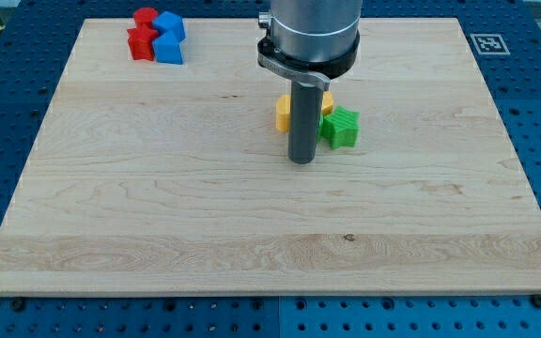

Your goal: Separate green blocks from yellow blocks

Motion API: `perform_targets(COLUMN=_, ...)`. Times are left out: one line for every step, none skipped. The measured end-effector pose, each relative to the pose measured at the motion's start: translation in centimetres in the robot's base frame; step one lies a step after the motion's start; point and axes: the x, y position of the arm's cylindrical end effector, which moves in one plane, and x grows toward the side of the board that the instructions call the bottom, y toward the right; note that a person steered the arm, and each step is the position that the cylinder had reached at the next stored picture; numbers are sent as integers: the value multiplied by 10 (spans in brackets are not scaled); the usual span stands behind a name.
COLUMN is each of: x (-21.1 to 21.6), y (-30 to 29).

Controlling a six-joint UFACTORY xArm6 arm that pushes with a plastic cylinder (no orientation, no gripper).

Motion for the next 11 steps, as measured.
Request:
perform_targets(x=0, y=-3)
perform_targets(x=-21, y=-46)
perform_targets(x=-56, y=-83)
perform_targets(x=-90, y=-88)
perform_targets(x=-98, y=-64)
perform_targets(x=-86, y=-49)
perform_targets(x=-58, y=-49)
perform_targets(x=-47, y=-40)
perform_targets(x=-52, y=-7)
perform_targets(x=-58, y=32)
perform_targets(x=-59, y=65)
